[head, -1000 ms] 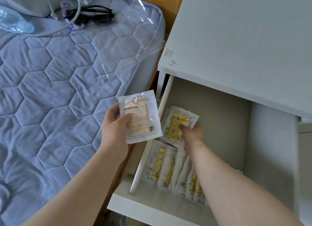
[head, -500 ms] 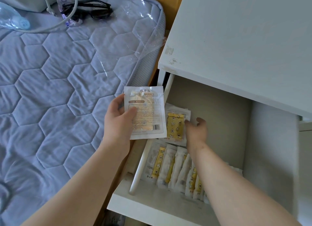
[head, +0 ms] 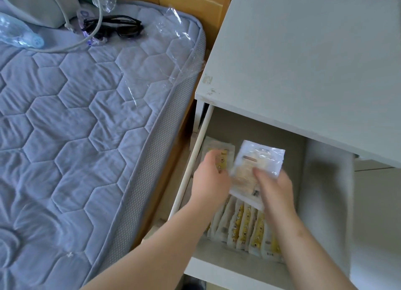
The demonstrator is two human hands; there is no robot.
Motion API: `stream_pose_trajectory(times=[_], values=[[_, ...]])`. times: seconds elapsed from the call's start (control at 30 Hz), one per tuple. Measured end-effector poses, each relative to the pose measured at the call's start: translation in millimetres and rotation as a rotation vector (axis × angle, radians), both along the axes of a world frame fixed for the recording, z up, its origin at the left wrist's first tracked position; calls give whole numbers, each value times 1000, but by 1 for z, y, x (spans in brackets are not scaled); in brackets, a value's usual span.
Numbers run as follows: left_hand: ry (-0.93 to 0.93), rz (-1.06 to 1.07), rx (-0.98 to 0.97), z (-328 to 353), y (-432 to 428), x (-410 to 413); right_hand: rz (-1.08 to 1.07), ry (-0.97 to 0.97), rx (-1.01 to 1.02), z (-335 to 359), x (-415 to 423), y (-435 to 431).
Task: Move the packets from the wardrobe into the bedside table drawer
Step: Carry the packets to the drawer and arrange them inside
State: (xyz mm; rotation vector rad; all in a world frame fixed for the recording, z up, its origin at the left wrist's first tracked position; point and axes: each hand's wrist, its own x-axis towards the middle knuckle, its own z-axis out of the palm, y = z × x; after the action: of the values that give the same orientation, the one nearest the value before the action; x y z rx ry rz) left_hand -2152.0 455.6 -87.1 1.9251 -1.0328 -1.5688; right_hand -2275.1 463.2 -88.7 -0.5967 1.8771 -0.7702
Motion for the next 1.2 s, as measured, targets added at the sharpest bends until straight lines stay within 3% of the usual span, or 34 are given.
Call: stream_pose_trajectory(times=[0.1, 0.2, 0.27, 0.43, 0.6, 0.97, 1.1, 1.2], values=[[-74, -61, 117, -22, 0, 1, 139, 364, 44, -21, -11, -11], [-114, -94, 173, -41, -7, 3, 337, 487, 28, -53, -6, -27], [-161, -125, 197, -54, -17, 1, 408, 492, 42, -72, 4, -38], [-353, -283, 178, -84, -33, -7, 445, 267, 131, -108, 17, -47], [-388, -356, 159, -106, -35, -10, 471, 471, 199, -121, 0, -38], [-482, -666, 50, -98, -20, -5, 506, 351, 10, -124, 6, -27], [-472, -640, 56, -93, -20, -5, 580, 524, 89, -123, 6, -24], [-467, -666, 111, -90, -20, -6, 588, 477, 111, -125, 7, -21]])
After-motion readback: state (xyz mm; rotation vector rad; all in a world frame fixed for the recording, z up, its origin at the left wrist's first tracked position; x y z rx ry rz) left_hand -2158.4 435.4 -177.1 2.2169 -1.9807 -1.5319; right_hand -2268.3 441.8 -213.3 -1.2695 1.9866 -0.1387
